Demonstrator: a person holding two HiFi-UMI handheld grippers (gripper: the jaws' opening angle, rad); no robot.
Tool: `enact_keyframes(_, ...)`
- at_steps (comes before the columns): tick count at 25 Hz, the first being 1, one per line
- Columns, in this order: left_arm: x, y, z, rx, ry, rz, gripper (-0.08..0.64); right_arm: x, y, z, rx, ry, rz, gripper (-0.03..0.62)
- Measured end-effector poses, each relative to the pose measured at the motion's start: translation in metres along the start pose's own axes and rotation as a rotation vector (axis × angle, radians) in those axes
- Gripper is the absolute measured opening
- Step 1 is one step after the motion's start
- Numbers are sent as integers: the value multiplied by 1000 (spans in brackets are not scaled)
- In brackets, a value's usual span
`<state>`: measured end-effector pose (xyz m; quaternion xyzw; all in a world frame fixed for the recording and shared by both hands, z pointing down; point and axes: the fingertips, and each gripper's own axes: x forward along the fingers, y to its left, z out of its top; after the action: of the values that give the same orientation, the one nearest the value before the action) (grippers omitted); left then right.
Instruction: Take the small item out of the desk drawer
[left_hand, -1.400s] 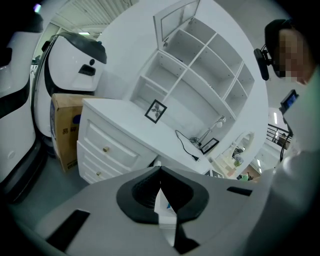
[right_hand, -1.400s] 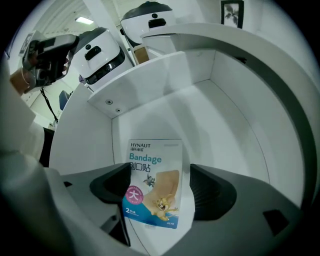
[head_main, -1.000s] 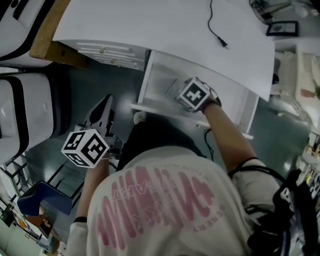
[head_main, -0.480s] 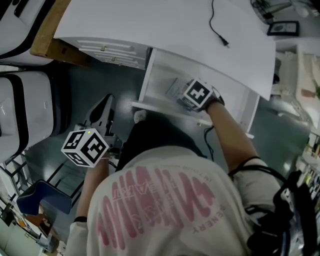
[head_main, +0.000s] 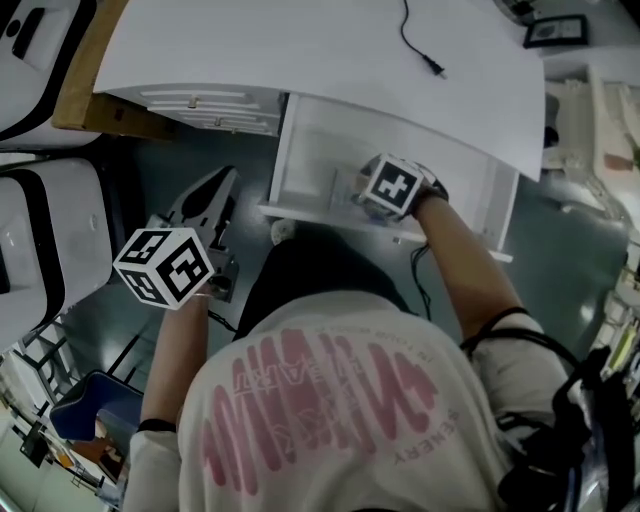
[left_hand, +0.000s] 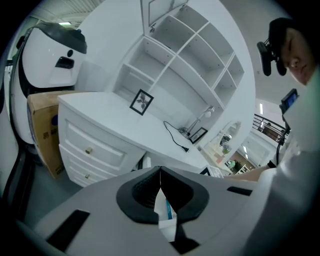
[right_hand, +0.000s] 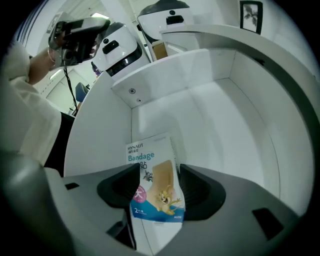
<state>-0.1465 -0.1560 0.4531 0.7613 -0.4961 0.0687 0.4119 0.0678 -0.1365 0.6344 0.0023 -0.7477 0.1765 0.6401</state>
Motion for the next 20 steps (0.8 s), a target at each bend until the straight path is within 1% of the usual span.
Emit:
enact_keyframes(1, 3, -2, 3, 7, 2, -8, 29, 0, 1, -3, 11, 2, 19, 269)
enact_keyframes(3, 9, -6, 7, 21, 8, -22, 29, 0, 3, -7, 30, 0, 51, 269)
enact_keyframes(7, 20, -13, 9, 58, 45, -53, 29, -10, 5, 0, 81, -85, 125, 235)
enact_keyframes(9, 28, -19, 5, 98, 91, -84, 29, -17, 7, -1, 92, -111, 151, 235)
enact_keyframes(12, 45, -33, -8, 204, 211, -156, 31, -26, 12, 0, 79, -132, 160, 242)
enact_keyframes(16, 74, -64, -38, 359, 397, -297, 40, -38, 18, 0, 66, -168, 150, 247)
enact_keyframes(17, 82, -72, -45, 391, 442, -333, 74, -40, 19, 1, 67, -178, 147, 247)
enact_keyframes(18, 89, -79, -54, 425, 489, -368, 139, -42, 20, 1, 69, -187, 145, 247)
enact_keyframes(19, 96, -86, -63, 462, 537, -399, 182, -44, 21, 2, 72, -196, 143, 247)
enact_keyframes(20, 102, -91, -72, 503, 584, -424, 193, -45, 22, 2, 76, -207, 140, 247)
